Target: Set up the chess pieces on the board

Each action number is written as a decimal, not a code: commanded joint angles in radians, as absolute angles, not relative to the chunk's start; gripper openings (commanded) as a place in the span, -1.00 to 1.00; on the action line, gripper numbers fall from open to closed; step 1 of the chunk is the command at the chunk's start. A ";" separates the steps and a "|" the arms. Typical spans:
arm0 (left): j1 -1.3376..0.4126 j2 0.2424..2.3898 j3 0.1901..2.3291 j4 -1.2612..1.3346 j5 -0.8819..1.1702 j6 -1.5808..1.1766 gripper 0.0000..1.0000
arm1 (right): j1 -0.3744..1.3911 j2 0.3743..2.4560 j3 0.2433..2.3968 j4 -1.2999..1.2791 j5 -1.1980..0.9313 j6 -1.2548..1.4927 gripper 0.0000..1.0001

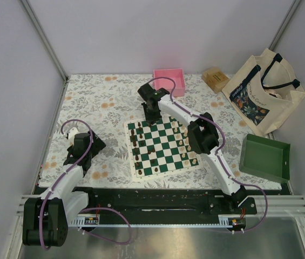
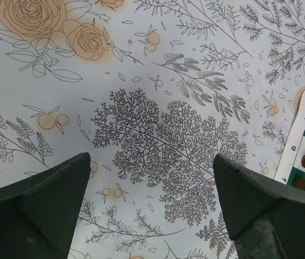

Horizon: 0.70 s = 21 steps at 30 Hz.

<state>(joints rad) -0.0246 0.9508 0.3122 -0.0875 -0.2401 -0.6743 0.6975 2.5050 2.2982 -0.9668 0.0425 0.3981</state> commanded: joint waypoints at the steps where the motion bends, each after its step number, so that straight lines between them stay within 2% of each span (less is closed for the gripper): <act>1: -0.023 0.945 0.344 -0.061 -0.247 -0.672 0.98 | 0.729 2.411 2.364 -0.973 0.077 0.373 -0.56; 11: -0.023 0.937 0.341 -0.060 -0.248 -0.673 0.98 | 0.810 2.482 2.537 -0.979 0.072 0.341 -0.56; 21: -0.023 0.936 0.339 -0.060 -0.247 -0.672 0.98 | 0.825 2.577 2.609 -0.925 0.012 0.351 -0.56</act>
